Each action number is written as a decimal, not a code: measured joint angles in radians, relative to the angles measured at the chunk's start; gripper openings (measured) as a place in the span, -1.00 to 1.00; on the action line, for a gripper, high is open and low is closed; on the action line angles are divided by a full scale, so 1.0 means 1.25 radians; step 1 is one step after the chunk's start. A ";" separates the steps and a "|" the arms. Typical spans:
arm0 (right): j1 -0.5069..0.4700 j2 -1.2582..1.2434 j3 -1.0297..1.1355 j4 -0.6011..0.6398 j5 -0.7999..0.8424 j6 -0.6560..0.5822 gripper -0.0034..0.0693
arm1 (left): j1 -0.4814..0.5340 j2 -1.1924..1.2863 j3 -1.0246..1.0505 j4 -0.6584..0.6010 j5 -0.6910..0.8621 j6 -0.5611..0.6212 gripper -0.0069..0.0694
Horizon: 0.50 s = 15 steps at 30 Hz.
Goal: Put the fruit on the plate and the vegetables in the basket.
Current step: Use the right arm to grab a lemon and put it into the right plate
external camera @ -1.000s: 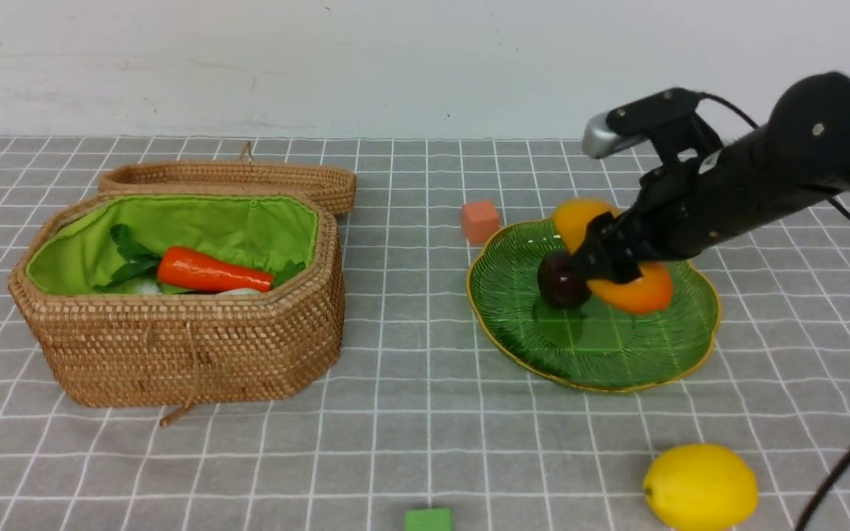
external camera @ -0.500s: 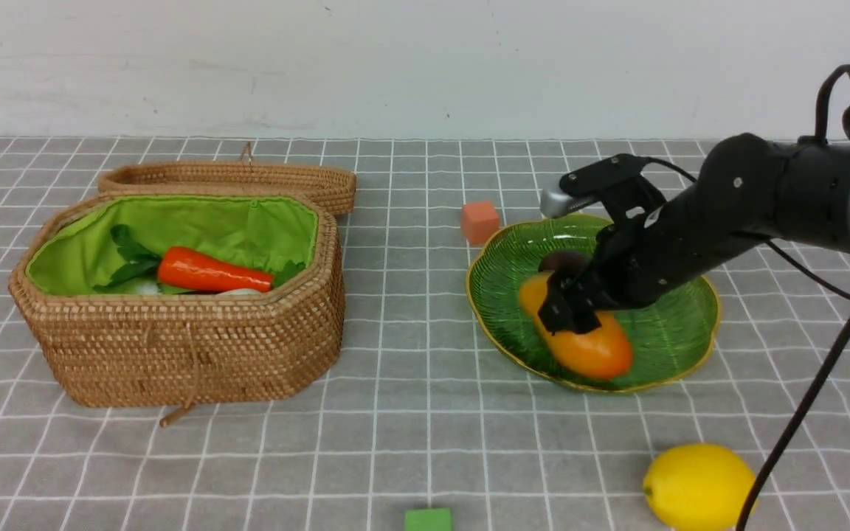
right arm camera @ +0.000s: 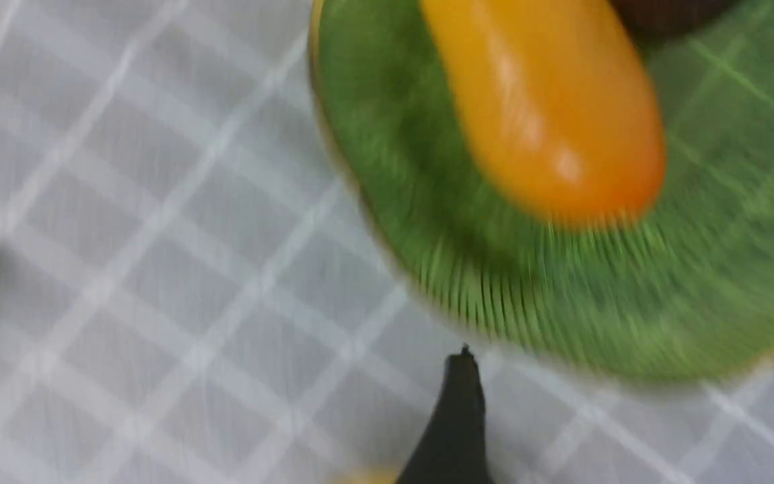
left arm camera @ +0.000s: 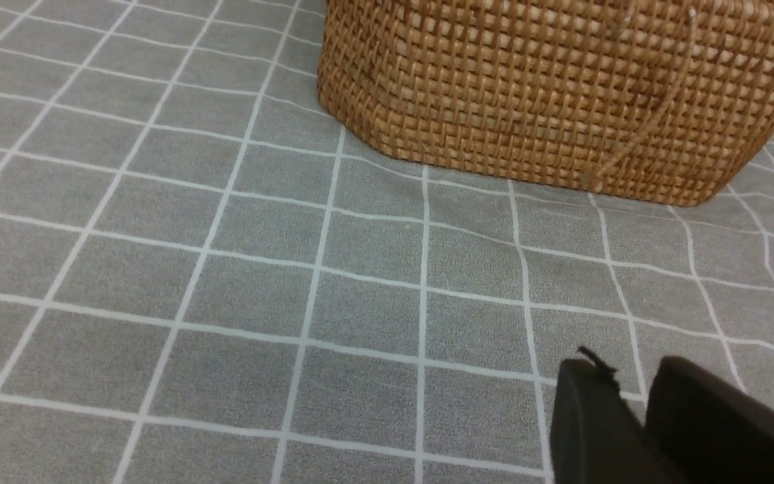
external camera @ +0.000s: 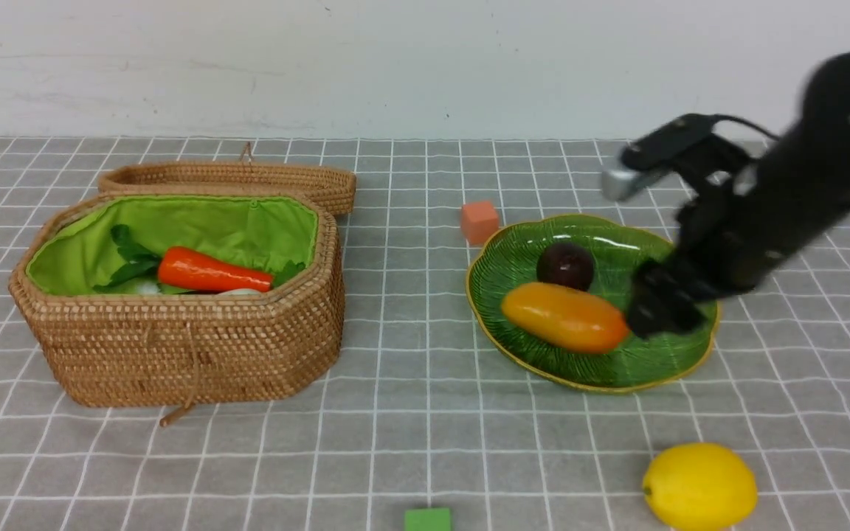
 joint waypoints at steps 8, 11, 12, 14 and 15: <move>0.000 -0.143 0.245 -0.048 -0.032 -0.440 0.73 | 0.000 0.000 0.000 0.000 0.000 0.000 -0.44; 0.000 -0.145 0.270 -0.034 -0.054 -0.477 0.73 | 0.000 0.000 0.000 0.000 0.000 0.000 -0.44; 0.000 -0.145 0.277 -0.028 -0.062 -0.485 0.73 | 0.000 0.000 0.000 0.000 0.000 0.000 -0.44; 0.000 -0.134 0.299 -0.013 -0.081 -0.516 0.73 | 0.000 0.000 0.000 0.000 0.000 0.000 -0.44; 0.000 -0.125 0.306 -0.012 -0.085 -0.524 0.73 | 0.000 0.000 0.000 0.000 0.000 0.000 -0.44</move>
